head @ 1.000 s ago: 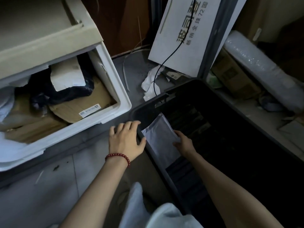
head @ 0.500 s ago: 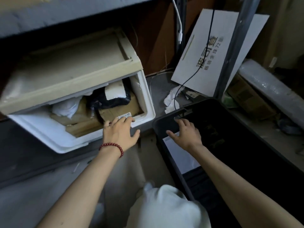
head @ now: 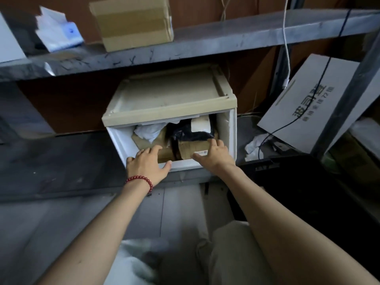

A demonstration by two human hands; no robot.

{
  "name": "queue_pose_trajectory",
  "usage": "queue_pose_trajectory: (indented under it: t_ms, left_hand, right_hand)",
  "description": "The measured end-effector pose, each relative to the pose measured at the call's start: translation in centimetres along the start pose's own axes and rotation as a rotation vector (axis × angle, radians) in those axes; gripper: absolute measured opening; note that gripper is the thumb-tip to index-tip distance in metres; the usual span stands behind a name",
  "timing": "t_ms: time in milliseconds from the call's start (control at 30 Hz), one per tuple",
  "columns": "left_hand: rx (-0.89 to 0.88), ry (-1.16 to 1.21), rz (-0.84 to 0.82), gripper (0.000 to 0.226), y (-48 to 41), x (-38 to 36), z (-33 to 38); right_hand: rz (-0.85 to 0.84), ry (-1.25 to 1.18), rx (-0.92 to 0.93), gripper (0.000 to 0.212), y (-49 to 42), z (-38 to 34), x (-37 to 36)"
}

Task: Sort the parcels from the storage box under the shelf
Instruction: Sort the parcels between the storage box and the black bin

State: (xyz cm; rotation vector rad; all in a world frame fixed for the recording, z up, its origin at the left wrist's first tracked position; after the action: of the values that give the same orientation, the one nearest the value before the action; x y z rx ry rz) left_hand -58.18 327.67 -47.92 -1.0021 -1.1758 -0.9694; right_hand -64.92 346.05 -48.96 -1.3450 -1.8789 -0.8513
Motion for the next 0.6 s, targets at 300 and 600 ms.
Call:
queue_pose_trajectory:
  t_ms: [300, 600]
  left_hand:
    - [0.253, 0.266, -0.023, 0.056, -0.9, -2.6, -3.5]
    - [0.311, 0.295, -0.008, 0.052, -4.5, -3.2, -7.2]
  right_hand:
    - [-0.088, -0.093, 0.177, 0.079, -2.0, -3.6, -4.7]
    - [0.046, -0.212, 0.014, 0.067, -6.5, -0.7, -4.6]
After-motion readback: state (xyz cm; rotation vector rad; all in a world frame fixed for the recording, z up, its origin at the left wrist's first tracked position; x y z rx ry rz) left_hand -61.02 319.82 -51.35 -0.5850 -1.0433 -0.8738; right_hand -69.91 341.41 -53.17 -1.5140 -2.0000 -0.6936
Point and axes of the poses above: each hand's wrist, its own y-axis away from the middle knuckle, its own x-axis out of the back of the hand, z = x × y, the point moved 2 cm from there along -y, towards the middle knuckle, and after that the axes turned 4 degrees about -z, right-handed, at the moved point
